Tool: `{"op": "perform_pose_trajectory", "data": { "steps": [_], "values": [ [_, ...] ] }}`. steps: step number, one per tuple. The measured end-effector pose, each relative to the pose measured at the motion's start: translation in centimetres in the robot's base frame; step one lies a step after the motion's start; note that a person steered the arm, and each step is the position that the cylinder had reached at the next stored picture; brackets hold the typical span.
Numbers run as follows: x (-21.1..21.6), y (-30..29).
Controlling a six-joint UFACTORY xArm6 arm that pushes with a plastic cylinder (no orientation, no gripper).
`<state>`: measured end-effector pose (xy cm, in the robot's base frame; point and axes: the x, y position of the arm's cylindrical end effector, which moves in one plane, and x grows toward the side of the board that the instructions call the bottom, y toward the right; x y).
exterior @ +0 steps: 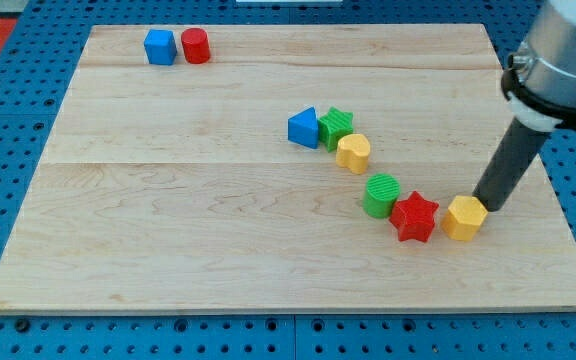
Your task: Nudge the blue triangle along with green star right a bit
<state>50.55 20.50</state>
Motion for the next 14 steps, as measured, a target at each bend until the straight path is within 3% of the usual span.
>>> {"op": "perform_pose_trajectory", "data": {
  "steps": [3, 5, 7, 8, 10, 13, 14],
  "values": [
    [0.3, -0.4],
    [-7.8, -1.4],
    [-18.0, -8.2],
    [-18.0, -14.4],
    [-16.0, -21.0],
    [-13.0, -21.0],
    [-13.7, -19.9]
  ]
}}
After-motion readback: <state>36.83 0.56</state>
